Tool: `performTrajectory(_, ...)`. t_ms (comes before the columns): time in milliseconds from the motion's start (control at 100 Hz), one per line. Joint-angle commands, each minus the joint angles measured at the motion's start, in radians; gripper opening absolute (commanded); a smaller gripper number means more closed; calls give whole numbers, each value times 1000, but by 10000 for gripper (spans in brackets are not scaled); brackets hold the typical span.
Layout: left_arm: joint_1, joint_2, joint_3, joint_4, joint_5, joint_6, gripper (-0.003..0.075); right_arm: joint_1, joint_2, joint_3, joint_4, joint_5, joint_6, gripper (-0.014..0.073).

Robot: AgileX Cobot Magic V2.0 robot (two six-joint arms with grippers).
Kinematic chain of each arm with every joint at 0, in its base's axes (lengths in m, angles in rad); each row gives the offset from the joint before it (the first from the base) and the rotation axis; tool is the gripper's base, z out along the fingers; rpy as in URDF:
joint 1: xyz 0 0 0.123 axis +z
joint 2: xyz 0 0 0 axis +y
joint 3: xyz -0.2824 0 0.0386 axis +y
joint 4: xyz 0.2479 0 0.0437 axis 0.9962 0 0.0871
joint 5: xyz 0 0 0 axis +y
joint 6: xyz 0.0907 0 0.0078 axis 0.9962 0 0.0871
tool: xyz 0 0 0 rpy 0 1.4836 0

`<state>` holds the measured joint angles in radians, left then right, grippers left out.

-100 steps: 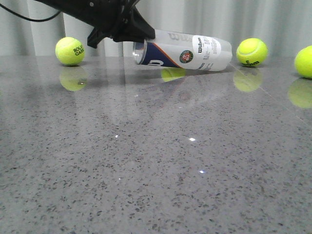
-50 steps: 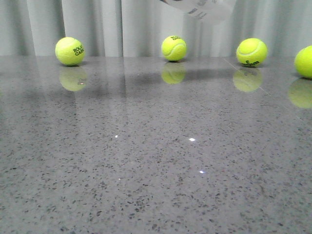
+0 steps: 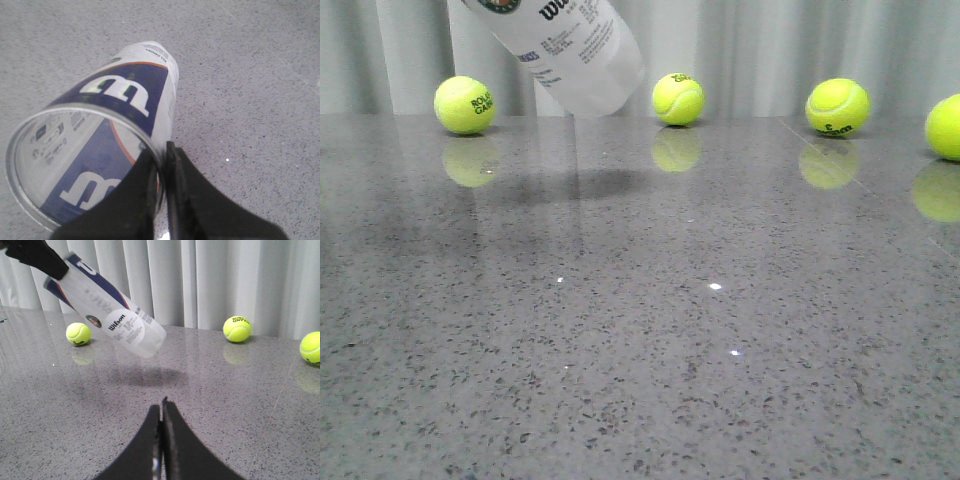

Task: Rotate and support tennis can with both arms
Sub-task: 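Grasp the can's open end with the left gripper and lift it, then tilt the can upright with the left gripper, setting its base down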

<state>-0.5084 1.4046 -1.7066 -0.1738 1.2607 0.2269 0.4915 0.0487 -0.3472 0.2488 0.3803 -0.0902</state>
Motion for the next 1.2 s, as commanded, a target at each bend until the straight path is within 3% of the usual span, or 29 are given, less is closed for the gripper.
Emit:
performTrajectory(0, -67, -54, -36, 84, 17, -63, -19, -1, 9, -23, -2, -75, -5, -60)
performTrajectory(180, -149, -54, -31, 135, 17, -75, -19, -1, 9, -23, -2, -75, -5, -60)
performTrajectory(760, -142, 56, -14, 156, 17, -72, -11, -1, 9, -23, -2, -75, -5, -60)
performTrajectory(880, -142, 61, -14, 156, 17, -72, 93, -1, 9, -23, -2, -75, -5, -60)
performTrajectory(1080, -142, 77, -16, 156, 5, -72, 445, -1, 9, -23, -2, -75, -5, -60)
performTrajectory(1190, -142, 111, -46, 154, 3, -72, 477, -1, 9, -23, -2, -75, -5, -60)
